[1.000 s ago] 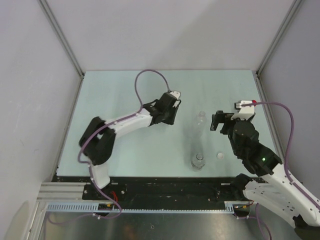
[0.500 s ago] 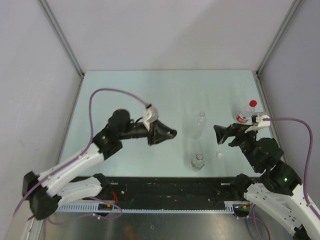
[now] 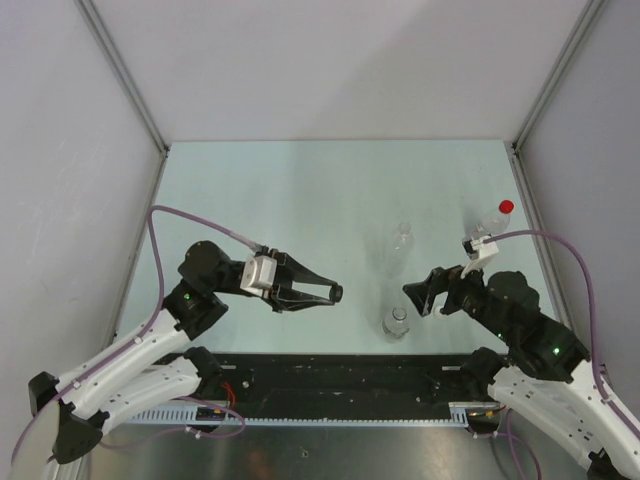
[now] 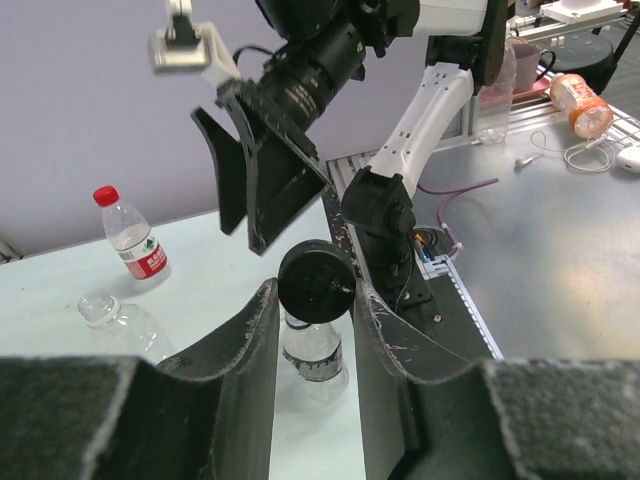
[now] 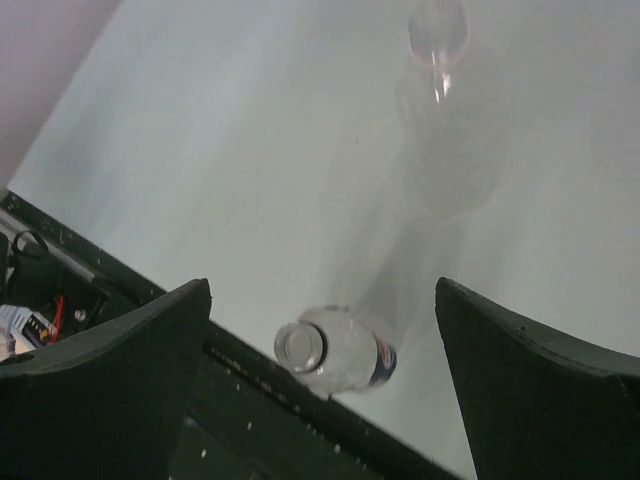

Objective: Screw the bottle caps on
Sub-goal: Pick up the bottle cap from the center of the board, then move the plastic bottle to the center of the board.

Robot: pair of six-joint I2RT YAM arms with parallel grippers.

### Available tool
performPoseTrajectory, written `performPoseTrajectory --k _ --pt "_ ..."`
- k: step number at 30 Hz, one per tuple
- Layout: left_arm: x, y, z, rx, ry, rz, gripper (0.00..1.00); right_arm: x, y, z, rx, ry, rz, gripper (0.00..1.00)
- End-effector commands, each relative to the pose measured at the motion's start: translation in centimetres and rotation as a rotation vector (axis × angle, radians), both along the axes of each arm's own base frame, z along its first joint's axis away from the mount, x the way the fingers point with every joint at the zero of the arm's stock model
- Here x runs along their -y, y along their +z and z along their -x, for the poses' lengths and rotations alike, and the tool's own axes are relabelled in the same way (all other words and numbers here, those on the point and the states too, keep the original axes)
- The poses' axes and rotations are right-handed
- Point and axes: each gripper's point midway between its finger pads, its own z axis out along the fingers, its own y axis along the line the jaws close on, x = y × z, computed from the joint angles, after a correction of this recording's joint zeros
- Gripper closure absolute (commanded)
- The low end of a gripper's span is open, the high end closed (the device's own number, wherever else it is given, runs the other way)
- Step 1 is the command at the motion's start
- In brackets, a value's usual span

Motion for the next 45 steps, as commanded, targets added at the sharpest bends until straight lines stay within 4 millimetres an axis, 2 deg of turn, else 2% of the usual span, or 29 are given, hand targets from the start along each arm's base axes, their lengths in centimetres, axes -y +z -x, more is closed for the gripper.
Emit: performPoseTrajectory --k 1,3,6,8,10,13,16,19,24,28,30,35,38,45 --pt "0.0 0.5 -0.2 0.038 0.015 0.03 0.87 0.6 -5.1 2.1 -0.27 -0.051 0.022 0.0" --pt "0.1 0.0 -0.5 0.028 0.03 0.023 0.86 0.5 -6.3 2.5 -0.324 -0.064 0.013 0.01" --pt "0.4 -0.4 -0.9 0.009 0.037 0.011 0.85 -0.1 -6.5 2.6 -0.313 -0.074 -0.055 0.01" --pt "0.5 -0.5 -1.0 0.0 0.038 0.006 0.85 -0.1 -7.4 2.6 -0.305 -0.098 -0.065 0.01" --pt "0.7 -0.7 -1.4 -0.012 0.05 0.002 0.86 -0.9 -8.2 3.0 -0.306 -0.077 -0.056 0.01" --pt "0.9 -0.8 -1.7 -0.024 0.057 -0.005 0.86 -2.0 -9.8 3.9 -0.308 -0.049 0.037 0.01" --pt "1.0 -1.1 -1.9 -0.03 0.058 -0.011 0.86 -1.5 -11.4 3.9 -0.249 -0.154 0.177 0.01" --pt "1.2 -1.3 -2.0 -0.034 0.058 -0.016 0.86 -0.8 -11.5 3.6 -0.133 -0.273 0.261 0.01" --pt "1.4 -1.5 -2.1 -0.067 0.054 -0.027 0.86 -3.4 -11.2 2.9 0.003 -0.274 0.359 0.01" --pt "1.4 -1.8 -2.1 -0.073 0.054 -0.033 0.86 -3.9 -11.4 1.9 0.023 -0.295 0.383 0.01" --pt "1.4 -2.1 -2.2 -0.075 0.06 -0.035 0.85 -4.6 -12.1 1.6 -0.002 -0.241 0.394 0.01" --pt "1.4 -2.2 -2.3 -0.076 0.072 -0.035 0.85 -6.8 -12.5 0.8 -0.091 -0.088 0.209 0.12" --pt "1.3 -2.2 -2.3 -0.069 0.078 -0.032 0.85 -6.8 -12.3 0.8 -0.111 -0.05 0.122 0.18" --pt "1.4 -2.7 -2.8 -0.079 0.101 -0.039 0.86 -6.2 -14.5 0.6 -0.127 -0.073 0.212 0.28"
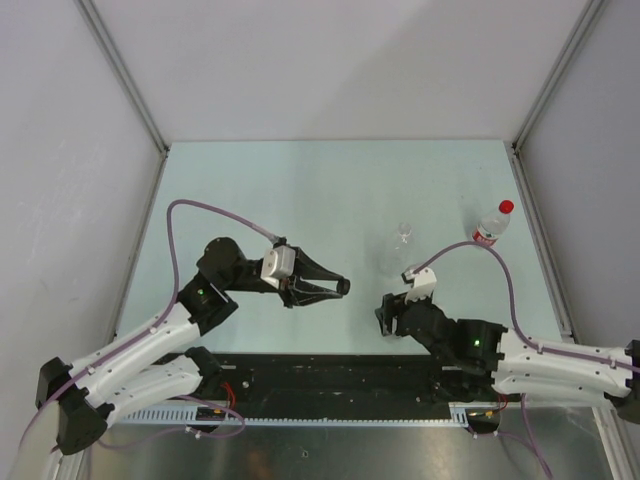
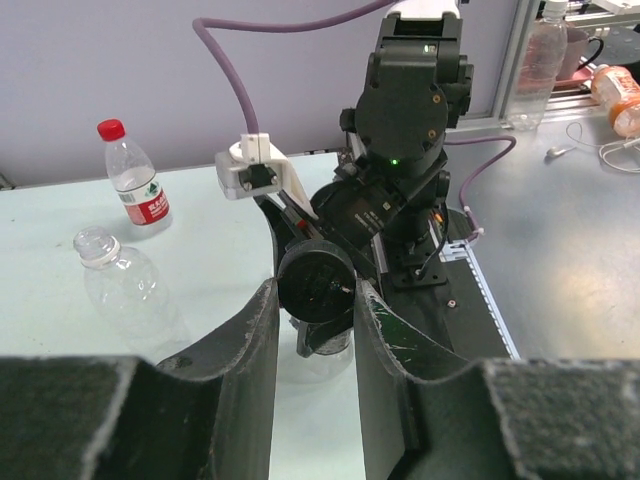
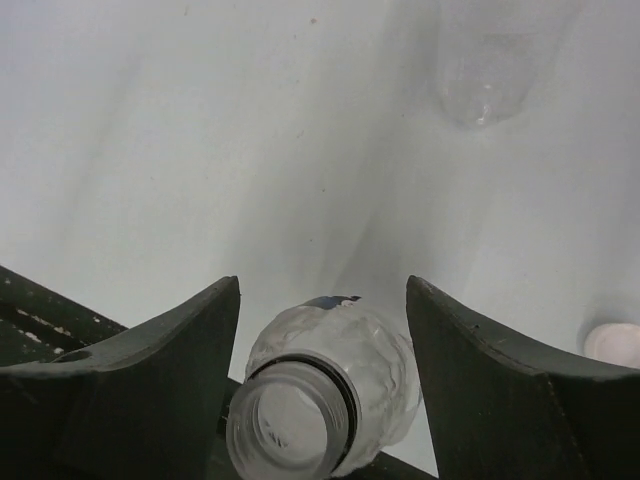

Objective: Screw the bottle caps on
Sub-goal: Move the plastic bottle to the center of the board.

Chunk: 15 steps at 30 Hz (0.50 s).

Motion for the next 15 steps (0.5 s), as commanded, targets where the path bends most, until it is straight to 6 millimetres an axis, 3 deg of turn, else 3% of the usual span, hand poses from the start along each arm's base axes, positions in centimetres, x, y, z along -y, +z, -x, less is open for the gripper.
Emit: performPoseTrajectory --k 1,4,7,15 --pt "0.0 0.5 -0.3 0.009 0.026 0.023 0.85 -1.2 -0.6 -0.3 0.009 0.031 0.029 0.31" --pt "-0.1 0.3 -0.6 -0.021 0.054 0.022 0.85 -2.4 0.0 -0.9 0.043 0.051 0.049 0.4" --pt "-0.5 0.0 -1.2 -0.059 0.114 0.03 0.85 -3.8 1.8 -2.1 0.121 0.076 0.062 0.47" --pt "-3.4 0.2 -3.0 -0.198 0.364 0.136 0.84 -9.3 7.5 -8.3 0.287 0.207 -0.129 0.57"
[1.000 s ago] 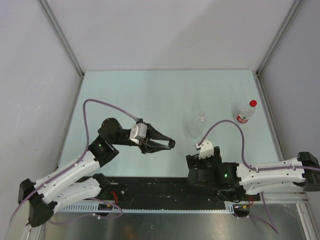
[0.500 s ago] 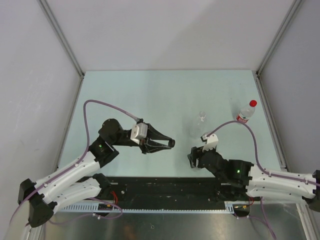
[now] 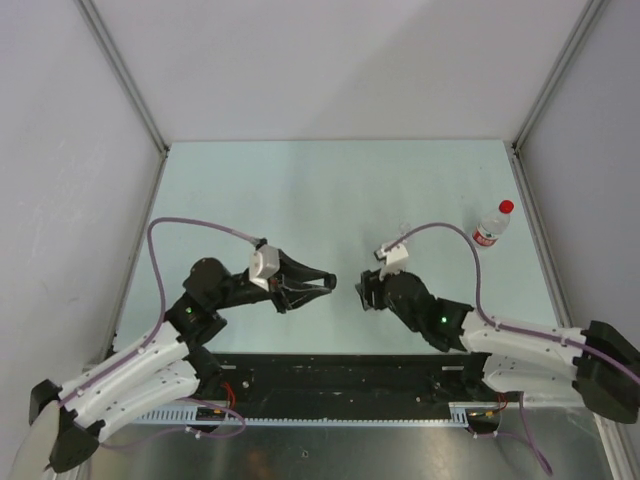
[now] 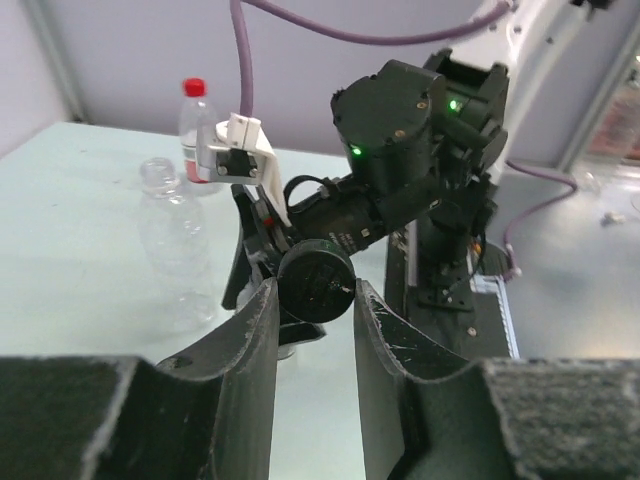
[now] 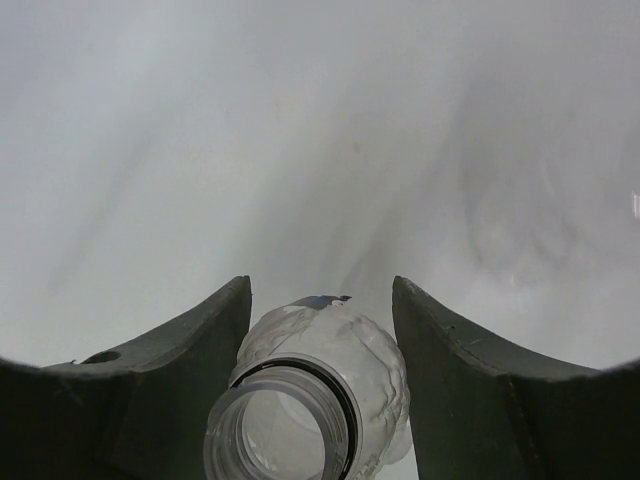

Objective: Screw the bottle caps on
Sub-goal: Move the plastic bottle to the center of the board.

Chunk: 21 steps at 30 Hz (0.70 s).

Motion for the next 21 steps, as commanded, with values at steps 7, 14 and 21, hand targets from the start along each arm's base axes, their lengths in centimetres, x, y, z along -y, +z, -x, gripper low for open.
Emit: performPoseTrajectory --k 7,14,21 --pt "-3.2 1.0 -2.7 -0.165 0.292 0.161 0.83 -11.1 7.0 -7.9 0.219 0.312 -0.144 0.56" --pt "-3.6 0.0 -3.4 -0.219 0.349 0.159 0.83 -14.8 4.7 -9.4 0.187 0.439 -0.129 0.53" --pt "-5.2 -0.5 -5.7 -0.224 0.505 0.154 0.82 -15.9 2.0 -10.2 0.135 0.479 -0.109 0.45"
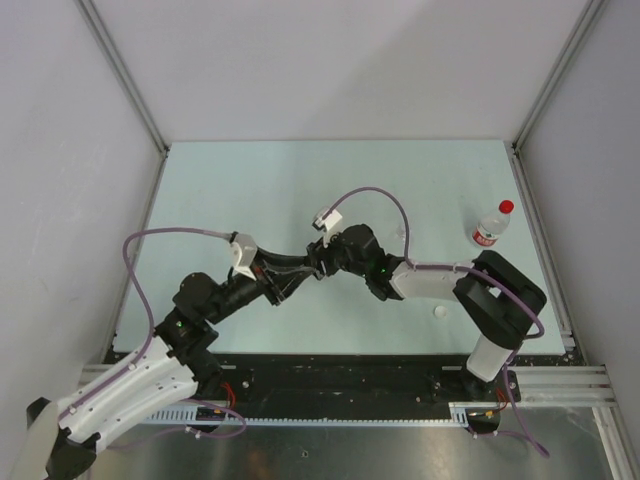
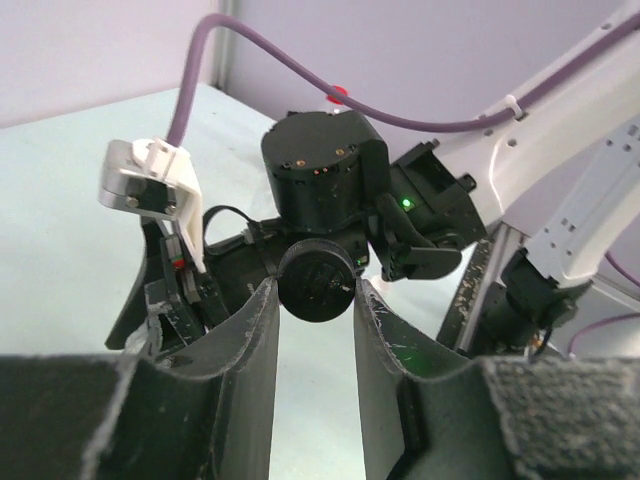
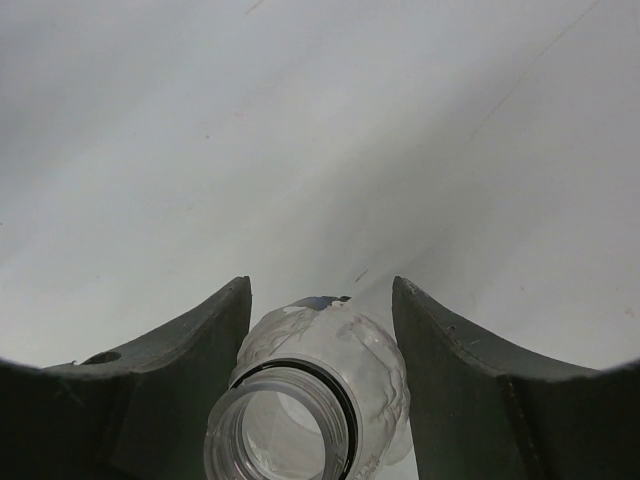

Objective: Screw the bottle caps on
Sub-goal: Move the plastic bottle to the center of the board.

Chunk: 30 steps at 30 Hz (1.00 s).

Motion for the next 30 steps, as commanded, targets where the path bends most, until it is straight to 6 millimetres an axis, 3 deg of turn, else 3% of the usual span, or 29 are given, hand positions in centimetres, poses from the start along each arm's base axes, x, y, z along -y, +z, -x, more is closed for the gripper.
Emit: performPoseTrajectory --k 1,6,11,13,17,22,30 --pt "-1.5 -0.2 -1.9 -0.022 0.144 0.004 0.83 -1.8 1.4 -0.8 0.048 0.063 -0.045 0.43" --pt "-3.2 -0.9 -3.8 -0.05 0.285 -0.031 0.82 -1.7 0.4 -1.0 0.046 0.066 -0.016 0.33" --pt "-3.4 -1.0 -4.3 -0.054 0.311 -0.041 0.82 -1.9 1.2 -0.8 0.069 0.091 -0.022 0.08" --pt "-3.4 -1.1 -4.3 -0.058 0.313 -0.046 0.82 -1.9 1.5 -0.8 0.081 0.089 -0.024 0.02" --pt "-3.3 -1.3 -4.3 -0.062 0.306 -0.051 0.82 -1.6 1.7 -1.2 0.097 0.07 -0.01 0.01" --pt "-3.3 -1.3 -4.1 -0.058 0.299 -0.052 0.82 -0.9 0.3 -1.4 0.102 0.066 0.056 0.01" --pt "-3.0 -0.9 -4.1 -0.038 0.287 -0.063 0.82 -0.1 -0.5 -0.3 0.131 0.102 0.055 0.0"
